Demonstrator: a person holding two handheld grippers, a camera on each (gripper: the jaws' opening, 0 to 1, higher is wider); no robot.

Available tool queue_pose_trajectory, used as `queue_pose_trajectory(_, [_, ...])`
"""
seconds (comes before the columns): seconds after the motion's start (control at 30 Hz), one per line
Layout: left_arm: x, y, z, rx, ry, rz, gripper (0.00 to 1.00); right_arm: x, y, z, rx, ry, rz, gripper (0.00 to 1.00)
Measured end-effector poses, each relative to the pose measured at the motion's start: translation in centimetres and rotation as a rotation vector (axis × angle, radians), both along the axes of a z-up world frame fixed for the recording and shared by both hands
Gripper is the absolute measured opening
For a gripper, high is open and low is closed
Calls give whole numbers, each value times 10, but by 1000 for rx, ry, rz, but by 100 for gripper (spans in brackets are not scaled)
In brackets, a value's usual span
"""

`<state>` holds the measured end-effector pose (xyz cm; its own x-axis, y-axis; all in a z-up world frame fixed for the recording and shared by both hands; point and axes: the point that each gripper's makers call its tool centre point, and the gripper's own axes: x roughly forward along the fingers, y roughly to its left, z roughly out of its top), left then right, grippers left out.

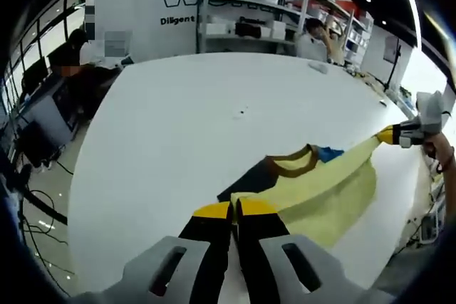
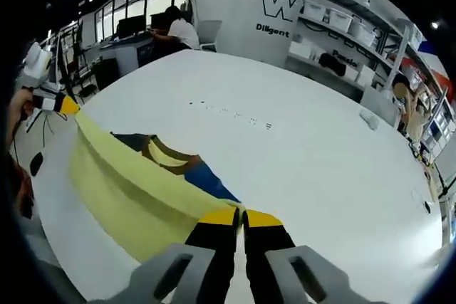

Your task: Fold the garment on the visible template until the final outline fits inside the template.

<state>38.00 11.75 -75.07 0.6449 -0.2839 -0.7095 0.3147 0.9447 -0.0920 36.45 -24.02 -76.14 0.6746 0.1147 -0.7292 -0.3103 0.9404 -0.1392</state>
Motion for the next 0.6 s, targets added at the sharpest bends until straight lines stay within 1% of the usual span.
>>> queue_pose_trajectory(0.07, [8,0,-6,-6,-10,-3,4,4,0,-6,-6,10,0,0])
queue_pose_trajectory(0.17, [15,0,-17,-33,6,14,4,10,-2,-15,-13,22,-11,0])
queue_pose_trajectory(0.27, [21,-1,-24,-32,0,11,4,16,-3,-23,-9,27,-26,0])
queue_pose_trajectory(0.33, [26,0,-32,-31,-5,11,4,20,-2,-31,-7,37,-36,0])
queue_pose_trajectory(0.37, [29,1,-39,-31,3,19,4,23,-2,-37,-11,42,-39,0])
queue_pose_trajectory(0.43, [31,1,-46,-27,5,15,4,25,-2,-42,-15,53,-41,0])
queue_pose_trajectory(0.47, [32,1,-54,-35,20,19,4,25,-2,-47,-28,67,-38,0])
queue_pose_trajectory(0.6, [35,2,-67,-39,17,24,4,29,-2,-56,-47,75,-32,0])
